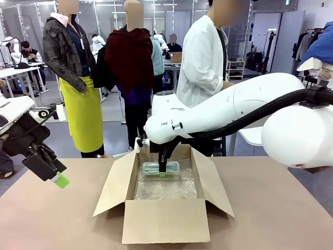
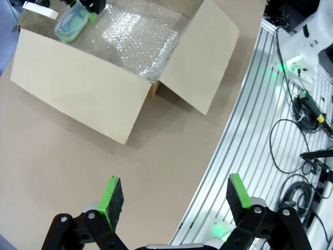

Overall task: Pack the glasses set securely to prepare it for shipping.
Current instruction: Place the Glasses case inside the Package Box.

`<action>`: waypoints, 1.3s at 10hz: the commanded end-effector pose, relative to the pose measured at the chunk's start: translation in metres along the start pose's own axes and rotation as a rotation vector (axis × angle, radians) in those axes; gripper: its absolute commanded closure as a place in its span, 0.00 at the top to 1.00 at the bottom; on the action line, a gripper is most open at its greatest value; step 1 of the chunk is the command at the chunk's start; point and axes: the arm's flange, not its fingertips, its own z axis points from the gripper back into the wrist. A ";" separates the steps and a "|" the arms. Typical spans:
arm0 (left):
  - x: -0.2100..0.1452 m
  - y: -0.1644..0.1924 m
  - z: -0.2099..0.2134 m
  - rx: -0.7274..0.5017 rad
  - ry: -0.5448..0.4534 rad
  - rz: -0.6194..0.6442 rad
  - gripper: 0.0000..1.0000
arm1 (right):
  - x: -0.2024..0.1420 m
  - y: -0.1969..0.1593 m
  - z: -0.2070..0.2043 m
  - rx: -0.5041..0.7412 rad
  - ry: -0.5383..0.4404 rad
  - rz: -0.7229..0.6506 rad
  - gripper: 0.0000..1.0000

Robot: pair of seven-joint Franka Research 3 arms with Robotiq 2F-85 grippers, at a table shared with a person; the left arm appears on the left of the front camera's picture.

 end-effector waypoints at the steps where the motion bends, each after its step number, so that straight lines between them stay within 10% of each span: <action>1: -0.001 0.000 0.002 -0.025 -0.011 -0.016 1.00 | 0.004 -0.005 0.003 0.003 0.021 -0.024 0.50; 4: -0.001 0.000 0.002 -0.025 -0.011 -0.016 1.00 | -0.004 -0.008 -0.002 0.047 0.010 -0.026 0.50; 5: -0.001 0.000 0.002 -0.025 -0.011 -0.016 1.00 | -0.005 -0.008 -0.001 0.051 0.003 -0.019 0.85; 6: -0.001 0.000 0.002 -0.025 -0.011 -0.016 1.00 | -0.005 -0.007 0.000 0.055 0.002 -0.017 0.99; 13: -0.001 0.000 0.002 -0.025 -0.011 -0.016 1.00 | -0.006 -0.005 -0.002 0.037 0.000 -0.018 1.00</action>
